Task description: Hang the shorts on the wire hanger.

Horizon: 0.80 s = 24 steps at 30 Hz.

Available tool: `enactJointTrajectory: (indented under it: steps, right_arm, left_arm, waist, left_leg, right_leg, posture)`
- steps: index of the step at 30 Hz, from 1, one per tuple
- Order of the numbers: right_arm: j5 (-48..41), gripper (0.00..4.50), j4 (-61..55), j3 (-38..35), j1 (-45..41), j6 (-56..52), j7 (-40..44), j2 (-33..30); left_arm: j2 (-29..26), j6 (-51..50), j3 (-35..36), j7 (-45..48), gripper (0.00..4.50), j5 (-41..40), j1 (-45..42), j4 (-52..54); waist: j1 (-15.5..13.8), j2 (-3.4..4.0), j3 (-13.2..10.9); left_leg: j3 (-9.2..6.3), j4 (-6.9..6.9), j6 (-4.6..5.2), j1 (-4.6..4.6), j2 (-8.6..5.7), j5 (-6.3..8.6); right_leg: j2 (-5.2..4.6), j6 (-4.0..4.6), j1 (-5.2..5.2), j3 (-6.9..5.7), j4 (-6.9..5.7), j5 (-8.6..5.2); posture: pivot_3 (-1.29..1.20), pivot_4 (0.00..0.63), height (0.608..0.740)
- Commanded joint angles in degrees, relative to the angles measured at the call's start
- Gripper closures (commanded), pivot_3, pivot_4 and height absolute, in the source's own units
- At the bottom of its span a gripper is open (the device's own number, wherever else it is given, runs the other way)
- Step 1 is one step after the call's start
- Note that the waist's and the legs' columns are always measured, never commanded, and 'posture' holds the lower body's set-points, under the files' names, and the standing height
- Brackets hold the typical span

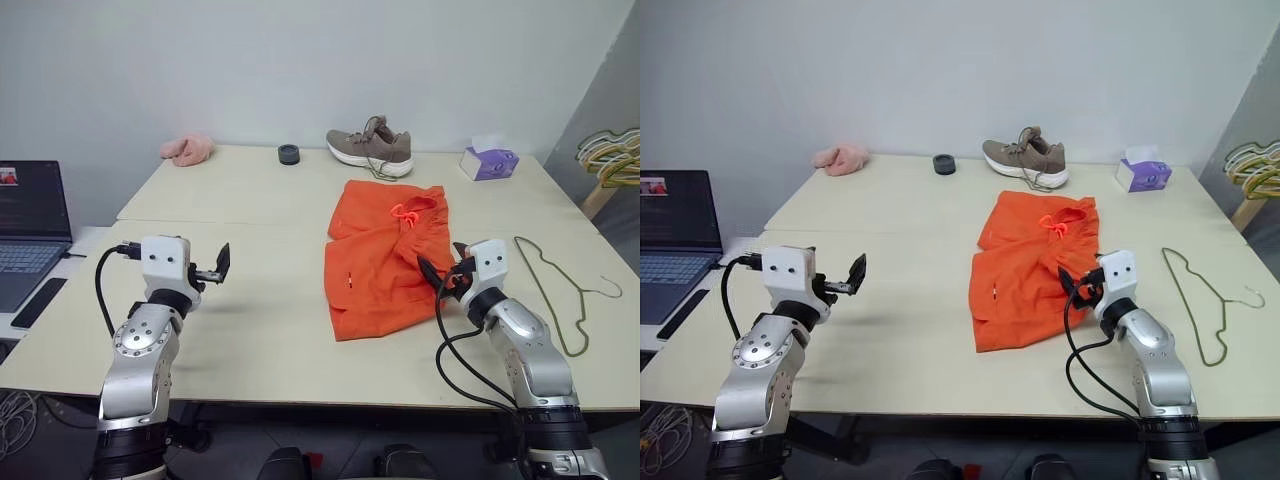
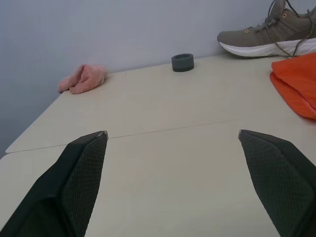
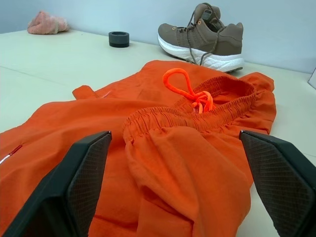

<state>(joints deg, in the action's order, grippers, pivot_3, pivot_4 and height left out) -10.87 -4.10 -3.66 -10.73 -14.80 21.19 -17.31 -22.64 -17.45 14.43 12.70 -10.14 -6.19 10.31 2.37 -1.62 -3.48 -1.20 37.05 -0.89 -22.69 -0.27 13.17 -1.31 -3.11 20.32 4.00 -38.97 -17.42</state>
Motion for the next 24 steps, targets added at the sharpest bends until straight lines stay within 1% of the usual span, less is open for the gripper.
enactJointTrajectory:
  steps: [1, 10, 16, 24]
  right_arm:
    - [-0.9, 0.08, -1.5, -0.9, -1.5, 0.5, 0.4, -0.2]
    - [-0.8, 0.08, -1.5, -0.9, -1.6, 0.3, 1.5, -0.7]
    - [-0.7, 0.08, -1.6, -0.7, -1.7, 0.4, 2.0, -0.8]
    - [-0.8, 0.08, -1.8, -0.4, -2.0, 0.2, 2.9, -0.7]
  left_arm:
    - [-0.5, 0.8, 0.4, -0.2, 0.00, 0.7, -0.2, 2.0]
    - [-0.3, 0.5, 0.5, 0.3, 0.00, 0.2, 0.2, 2.1]
    - [-0.2, 2.6, 1.6, 4.4, 0.00, -3.7, 1.2, 2.9]
    - [-1.4, 2.9, 0.7, 6.4, 0.00, -3.9, 0.9, 2.1]
  waist:
    - [-0.1, 0.00, 0.0]
    - [-0.2, 0.00, 0.0]
    - [-0.4, 0.00, 0.0]
    - [-0.5, 0.01, 0.0]
  left_leg:
    - [0.00, 0.00, 0.00, 0.00, 0.00, 0.00]
    - [0.01, -0.01, 0.00, 0.00, 0.00, 0.00]
    - [0.01, -0.01, 0.00, 0.00, 0.00, 0.00]
    - [0.02, -0.02, 0.00, 0.01, 0.01, 0.00]
  right_leg:
    - [0.00, 0.01, 0.00, 0.00, 0.00, 0.00]
    - [0.00, 0.07, 0.00, 0.00, 0.00, -0.04]
    - [0.00, 0.11, 0.00, -0.01, 0.00, -0.06]
    - [0.00, 0.14, 0.00, -0.01, 0.01, -0.08]
  posture:
    - [0.00, 0.022, 0.740]
    - [0.00, 0.022, 0.740]
    - [0.00, 0.020, 0.740]
    - [0.00, 0.018, 0.740]
